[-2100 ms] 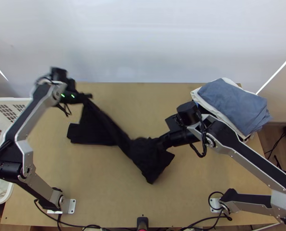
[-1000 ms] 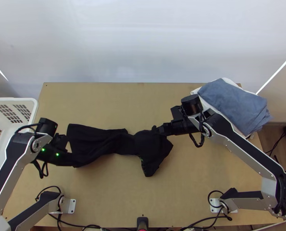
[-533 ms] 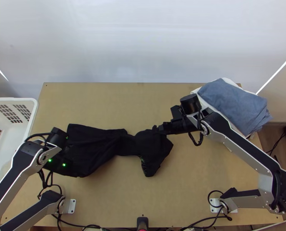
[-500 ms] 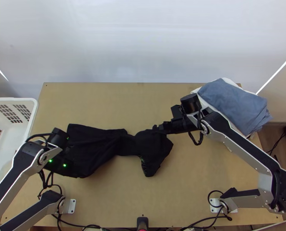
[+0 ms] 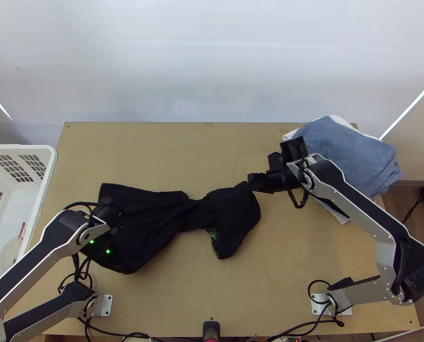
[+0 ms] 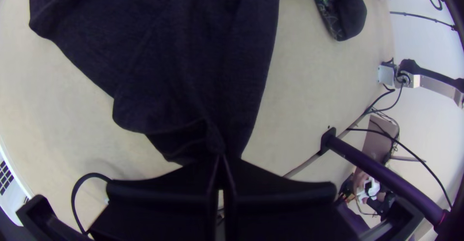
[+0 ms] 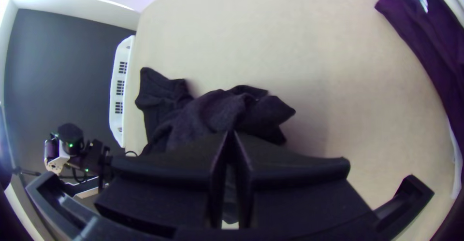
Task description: Fold the t-shirt
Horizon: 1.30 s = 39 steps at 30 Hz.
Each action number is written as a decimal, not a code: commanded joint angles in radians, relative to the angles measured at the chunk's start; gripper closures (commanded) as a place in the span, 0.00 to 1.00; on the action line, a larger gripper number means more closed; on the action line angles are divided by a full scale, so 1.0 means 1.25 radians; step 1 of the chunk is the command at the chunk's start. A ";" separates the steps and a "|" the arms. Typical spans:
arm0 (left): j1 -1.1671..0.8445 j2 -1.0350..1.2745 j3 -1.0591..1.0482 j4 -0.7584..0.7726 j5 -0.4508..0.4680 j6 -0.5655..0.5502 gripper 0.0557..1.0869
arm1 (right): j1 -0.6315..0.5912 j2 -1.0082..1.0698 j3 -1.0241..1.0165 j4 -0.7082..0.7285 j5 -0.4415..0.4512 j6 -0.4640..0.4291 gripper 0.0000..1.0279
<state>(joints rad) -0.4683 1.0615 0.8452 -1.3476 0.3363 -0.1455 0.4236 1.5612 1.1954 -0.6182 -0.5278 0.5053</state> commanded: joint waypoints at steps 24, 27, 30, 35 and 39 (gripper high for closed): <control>0.035 0.169 0.088 0.228 -0.027 -0.004 0.05 | -0.092 -0.012 -0.047 0.015 0.092 -0.005 0.97; 0.076 0.188 0.144 0.252 -0.026 -0.014 0.05 | -0.080 -0.011 -0.046 0.015 0.097 -0.004 0.97; 0.108 0.188 0.166 0.250 -0.025 -0.016 0.05 | -0.070 -0.012 -0.046 0.016 0.098 -0.004 0.97; 0.183 0.198 0.157 0.129 -0.049 0.078 0.11 | -0.071 -0.013 -0.048 0.016 0.098 -0.005 0.97; 0.232 0.203 0.156 -0.022 -0.101 0.178 0.30 | -0.075 -0.017 -0.058 0.017 0.098 -0.009 0.97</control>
<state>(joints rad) -0.2787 1.3006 1.0256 -1.1725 0.2745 -0.0677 0.3290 1.5448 1.1336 -0.5987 -0.4068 0.4976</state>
